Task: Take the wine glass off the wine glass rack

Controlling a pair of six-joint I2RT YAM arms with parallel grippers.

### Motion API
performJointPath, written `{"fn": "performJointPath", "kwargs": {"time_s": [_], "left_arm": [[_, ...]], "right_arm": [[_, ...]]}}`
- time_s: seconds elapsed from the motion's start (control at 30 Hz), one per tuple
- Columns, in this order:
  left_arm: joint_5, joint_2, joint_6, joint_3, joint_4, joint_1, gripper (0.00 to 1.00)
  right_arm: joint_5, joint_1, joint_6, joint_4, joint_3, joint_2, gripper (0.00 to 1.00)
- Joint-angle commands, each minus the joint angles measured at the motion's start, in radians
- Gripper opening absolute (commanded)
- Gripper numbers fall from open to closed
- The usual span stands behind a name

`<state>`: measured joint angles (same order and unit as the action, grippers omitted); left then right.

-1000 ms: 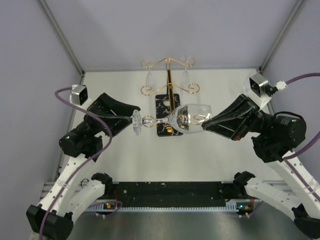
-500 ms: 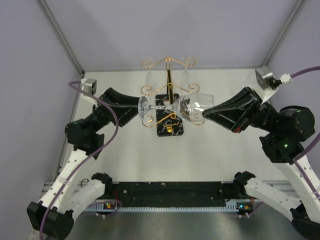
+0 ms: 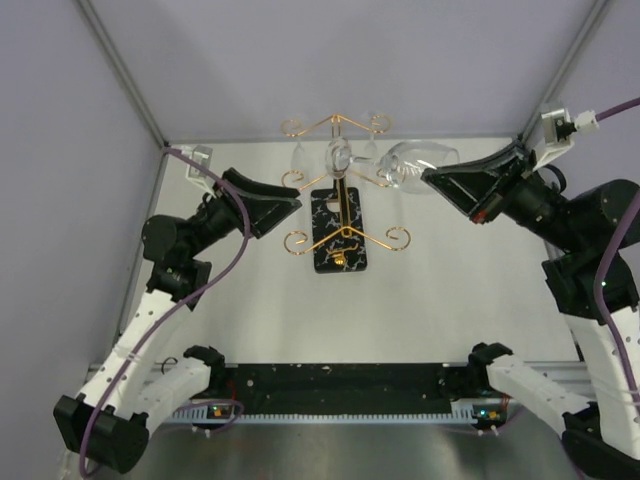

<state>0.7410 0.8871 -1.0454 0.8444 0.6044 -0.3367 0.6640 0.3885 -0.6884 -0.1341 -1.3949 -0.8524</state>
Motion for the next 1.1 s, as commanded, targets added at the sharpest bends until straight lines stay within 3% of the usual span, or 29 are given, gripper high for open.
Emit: {"fn": "performJointPath", "kwargs": {"time_s": [0.0,0.4,0.8,1.07], "left_arm": [[-0.017,-0.002,0.128,0.071,-0.132,-0.002,0.57],[-0.019,-0.019,0.243,0.081,-0.327,-0.001,0.57],[0.014,0.024,0.308,0.078,-0.451,-0.001,0.57],[0.031,0.076,0.254,0.041,-0.394,-0.001,0.55]], "right_arm": [[-0.196,-0.040,0.144,-0.165,-0.142,-0.013,0.00],[-0.751,-0.105,0.325,-0.538,-0.348,-0.175,0.00],[-0.667,-0.332,0.305,-0.755,-0.670,-0.592,0.00],[-0.569,-0.471,0.276,-0.791,-0.578,-0.677,0.00]]}}
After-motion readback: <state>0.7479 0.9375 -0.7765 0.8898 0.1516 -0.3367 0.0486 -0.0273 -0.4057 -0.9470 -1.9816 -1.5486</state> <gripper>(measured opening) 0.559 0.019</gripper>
